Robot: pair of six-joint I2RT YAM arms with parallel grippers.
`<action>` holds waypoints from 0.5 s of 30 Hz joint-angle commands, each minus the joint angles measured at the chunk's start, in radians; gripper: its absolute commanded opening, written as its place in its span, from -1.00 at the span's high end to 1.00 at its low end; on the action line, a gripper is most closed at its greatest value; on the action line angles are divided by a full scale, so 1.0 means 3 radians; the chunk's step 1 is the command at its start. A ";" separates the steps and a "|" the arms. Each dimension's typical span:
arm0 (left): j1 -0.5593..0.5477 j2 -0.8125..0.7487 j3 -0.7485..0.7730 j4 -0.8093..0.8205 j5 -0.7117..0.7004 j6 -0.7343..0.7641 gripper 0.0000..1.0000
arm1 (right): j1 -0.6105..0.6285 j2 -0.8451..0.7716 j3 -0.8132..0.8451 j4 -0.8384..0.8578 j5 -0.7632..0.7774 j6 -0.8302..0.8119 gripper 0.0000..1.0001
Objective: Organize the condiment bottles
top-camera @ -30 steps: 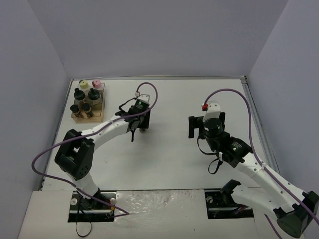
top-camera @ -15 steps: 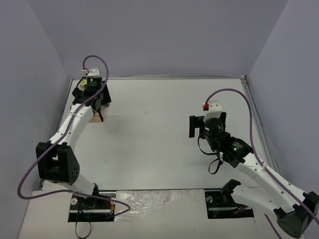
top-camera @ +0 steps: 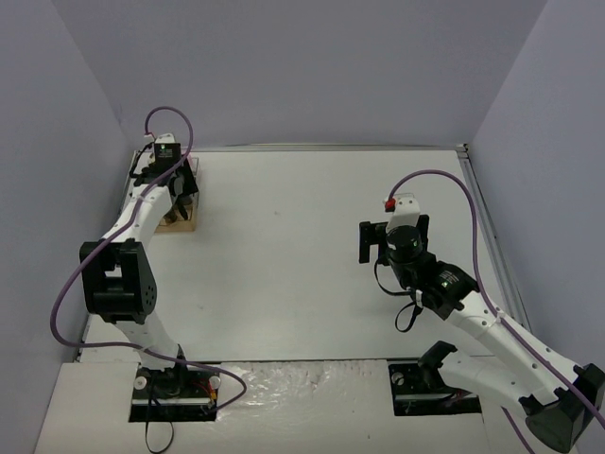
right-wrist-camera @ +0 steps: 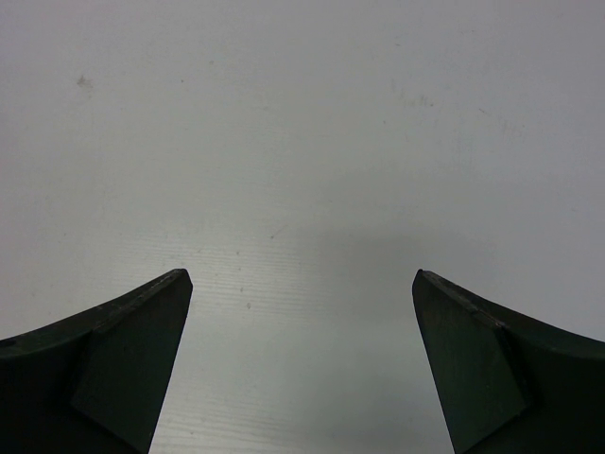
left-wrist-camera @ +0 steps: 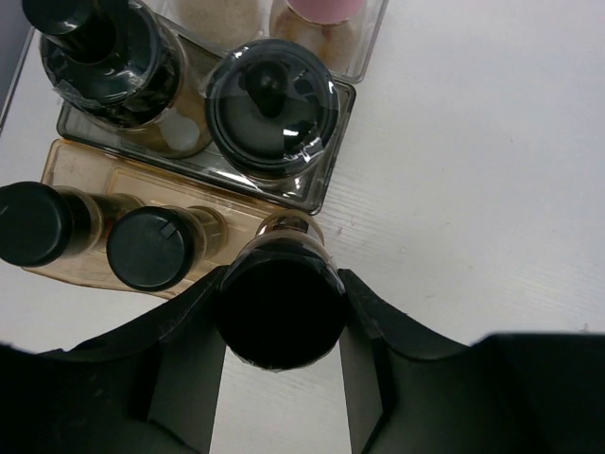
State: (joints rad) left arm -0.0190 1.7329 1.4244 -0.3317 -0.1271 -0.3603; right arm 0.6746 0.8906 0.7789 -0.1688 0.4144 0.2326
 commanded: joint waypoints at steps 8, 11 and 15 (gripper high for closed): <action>0.0149 -0.0118 0.0066 0.0221 -0.0081 -0.0026 0.84 | -0.0014 -0.0004 0.0029 0.0159 0.0153 0.0017 -1.00; 0.0155 -0.0085 0.0038 0.0226 -0.0077 -0.0028 0.84 | -0.0014 0.0010 0.0022 0.0159 0.0147 0.0022 -1.00; 0.0160 -0.0005 0.0038 0.0206 -0.0086 -0.0047 0.84 | -0.0014 0.0034 0.0026 0.0160 0.0136 0.0022 -1.00</action>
State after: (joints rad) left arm 0.0186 1.7361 1.4242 -0.3244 -0.1329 -0.3608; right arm 0.6746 0.8908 0.7773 -0.1688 0.4198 0.2329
